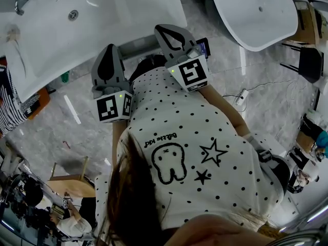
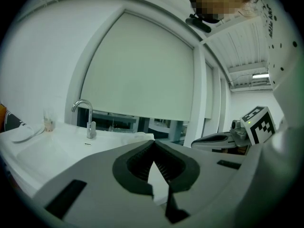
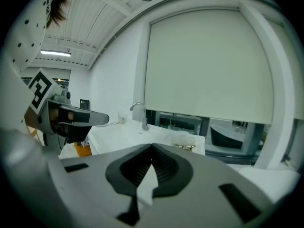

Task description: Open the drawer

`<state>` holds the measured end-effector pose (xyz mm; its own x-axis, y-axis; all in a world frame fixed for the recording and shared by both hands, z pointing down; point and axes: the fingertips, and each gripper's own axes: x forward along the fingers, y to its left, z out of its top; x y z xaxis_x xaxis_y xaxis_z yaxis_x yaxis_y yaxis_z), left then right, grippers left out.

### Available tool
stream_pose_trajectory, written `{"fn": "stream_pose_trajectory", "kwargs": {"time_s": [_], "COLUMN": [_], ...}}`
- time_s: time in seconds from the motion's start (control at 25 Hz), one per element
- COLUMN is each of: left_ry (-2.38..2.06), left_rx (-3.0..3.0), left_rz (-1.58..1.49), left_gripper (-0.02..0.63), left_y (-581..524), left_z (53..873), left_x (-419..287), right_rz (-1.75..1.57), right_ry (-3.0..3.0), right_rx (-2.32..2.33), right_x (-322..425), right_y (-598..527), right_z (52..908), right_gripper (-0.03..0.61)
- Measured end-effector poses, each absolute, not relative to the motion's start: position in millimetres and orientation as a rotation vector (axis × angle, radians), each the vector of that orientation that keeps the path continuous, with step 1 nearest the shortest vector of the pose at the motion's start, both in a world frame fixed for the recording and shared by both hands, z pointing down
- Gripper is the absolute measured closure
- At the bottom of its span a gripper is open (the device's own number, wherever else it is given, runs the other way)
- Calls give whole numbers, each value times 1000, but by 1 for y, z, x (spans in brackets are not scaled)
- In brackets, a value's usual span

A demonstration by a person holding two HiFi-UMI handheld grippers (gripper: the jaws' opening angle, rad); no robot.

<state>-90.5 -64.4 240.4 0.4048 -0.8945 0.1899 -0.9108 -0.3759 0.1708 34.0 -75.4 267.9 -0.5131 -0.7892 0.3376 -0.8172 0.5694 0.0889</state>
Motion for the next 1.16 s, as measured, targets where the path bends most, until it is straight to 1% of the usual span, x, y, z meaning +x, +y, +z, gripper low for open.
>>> {"fn": "stream_pose_trajectory", "kwargs": {"time_s": [1.16], "left_ry": [-1594], "left_rx": [2391], "left_rz": [96], "left_gripper": [609], "left_y": [-82], "left_z": [243], "left_x": [-89], "right_rz": [131], "right_ry": [-2462], "right_rx": [1245], "right_x": [32], "right_y": [-91], "right_z": [275], "right_gripper": [565]}}
